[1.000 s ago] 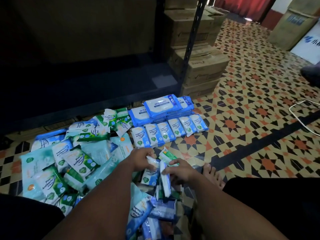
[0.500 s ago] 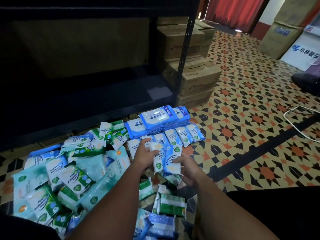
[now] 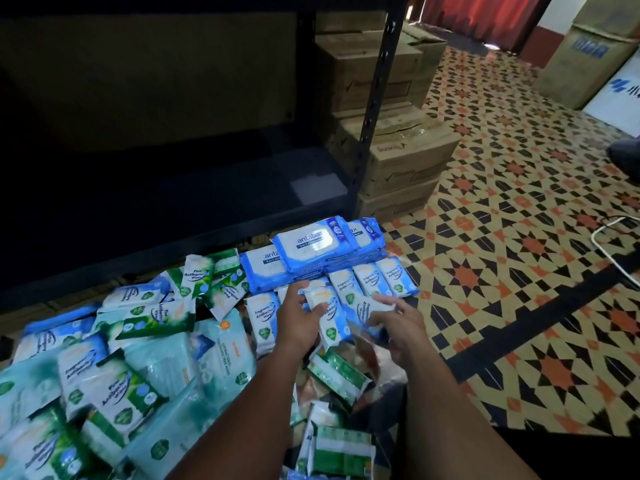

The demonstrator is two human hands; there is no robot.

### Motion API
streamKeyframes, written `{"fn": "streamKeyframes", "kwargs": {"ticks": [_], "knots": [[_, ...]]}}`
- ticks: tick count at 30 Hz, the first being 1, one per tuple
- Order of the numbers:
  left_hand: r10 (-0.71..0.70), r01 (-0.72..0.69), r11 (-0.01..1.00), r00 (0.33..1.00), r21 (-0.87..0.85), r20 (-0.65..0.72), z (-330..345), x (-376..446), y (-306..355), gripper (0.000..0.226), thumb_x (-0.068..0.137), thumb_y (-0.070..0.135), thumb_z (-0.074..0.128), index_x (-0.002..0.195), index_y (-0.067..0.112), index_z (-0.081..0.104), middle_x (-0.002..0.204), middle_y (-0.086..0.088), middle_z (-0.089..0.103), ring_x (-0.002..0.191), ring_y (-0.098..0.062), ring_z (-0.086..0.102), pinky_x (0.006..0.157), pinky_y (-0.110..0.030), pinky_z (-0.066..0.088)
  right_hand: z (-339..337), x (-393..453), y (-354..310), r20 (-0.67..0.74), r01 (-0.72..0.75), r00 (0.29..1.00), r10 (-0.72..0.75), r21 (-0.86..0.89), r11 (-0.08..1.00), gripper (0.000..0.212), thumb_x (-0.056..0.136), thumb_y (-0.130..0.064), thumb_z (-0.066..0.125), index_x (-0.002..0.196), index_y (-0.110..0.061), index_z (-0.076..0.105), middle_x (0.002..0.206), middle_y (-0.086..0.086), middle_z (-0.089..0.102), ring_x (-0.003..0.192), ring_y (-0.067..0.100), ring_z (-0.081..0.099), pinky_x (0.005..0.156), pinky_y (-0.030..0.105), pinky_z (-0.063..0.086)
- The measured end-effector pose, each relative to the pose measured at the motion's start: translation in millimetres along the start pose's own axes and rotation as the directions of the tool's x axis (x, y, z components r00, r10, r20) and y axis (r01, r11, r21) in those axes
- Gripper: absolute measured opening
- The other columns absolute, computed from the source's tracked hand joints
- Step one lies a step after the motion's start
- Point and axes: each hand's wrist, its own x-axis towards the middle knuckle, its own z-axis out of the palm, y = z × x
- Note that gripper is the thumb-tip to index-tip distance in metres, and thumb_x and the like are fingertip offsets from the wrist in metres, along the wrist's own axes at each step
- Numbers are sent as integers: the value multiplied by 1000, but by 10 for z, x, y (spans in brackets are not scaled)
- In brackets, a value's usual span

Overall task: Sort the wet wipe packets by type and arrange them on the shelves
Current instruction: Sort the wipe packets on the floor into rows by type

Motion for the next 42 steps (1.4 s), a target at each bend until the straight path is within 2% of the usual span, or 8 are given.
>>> {"fn": "streamKeyframes", "kwargs": {"ticks": [7,11,17,23,29,32,37,42], "knots": [[54,-53,998,997,34,-46,148,200,26,32,91,15,75,119,26,65,105,5,60,78,0,60,56,-7,45,8,380,-239,-83,197,976,-201,-54,979,32,77,-1,81,104,-8,63,95,5,65,76,18,63,63,31,45],[112,-108,993,991,54,-68,200,332,-90,38,89,21,78,123,29,64,109,2,68,83,-9,69,74,-32,59,211,678,-314,48,238,971,-233,-204,950,21,83,-14,82,97,-19,67,111,6,66,94,27,69,82,45,58],[186,-172,963,981,207,-51,287,497,-257,46,92,33,73,135,30,59,121,5,60,97,-8,61,84,-35,57,455,1119,-366,143,251,968,-208,-445,860,27,84,-22,82,96,-25,58,107,12,69,94,32,70,85,53,58],[427,-280,607,904,744,-8,303,603,-389,44,85,39,78,124,26,64,118,-3,50,109,-24,43,86,-40,45,513,1232,-308,52,225,972,-229,-473,851,64,83,-2,80,134,-21,46,123,10,65,105,24,64,77,36,51],[499,-422,383,843,822,200,212,463,-710,46,92,54,61,130,29,63,140,-5,53,129,-33,47,103,-55,37,510,1143,-48,61,282,953,-298,-548,787,56,88,-8,76,140,-6,56,139,11,60,129,26,56,103,33,45],[461,-482,315,831,818,312,123,375,-833,61,96,65,41,147,33,48,157,-2,42,146,-32,34,113,-59,24,529,1140,-17,97,315,943,-318,-568,761,51,90,-10,74,139,-10,59,138,9,61,130,27,56,108,42,47],[404,-418,265,866,869,293,142,399,-759,57,94,61,43,141,31,56,146,-7,53,141,-37,41,109,-70,26,549,1132,-3,145,325,944,-296,-570,755,59,90,-8,74,145,-14,54,143,6,57,131,22,54,101,25,41],[353,-398,266,888,878,295,141,475,-767,64,92,67,36,143,32,53,149,-8,50,143,-36,39,108,-74,24,541,1079,67,85,330,934,-346,-572,751,62,89,-16,77,146,-13,52,143,8,57,132,24,53,109,38,44]]}}
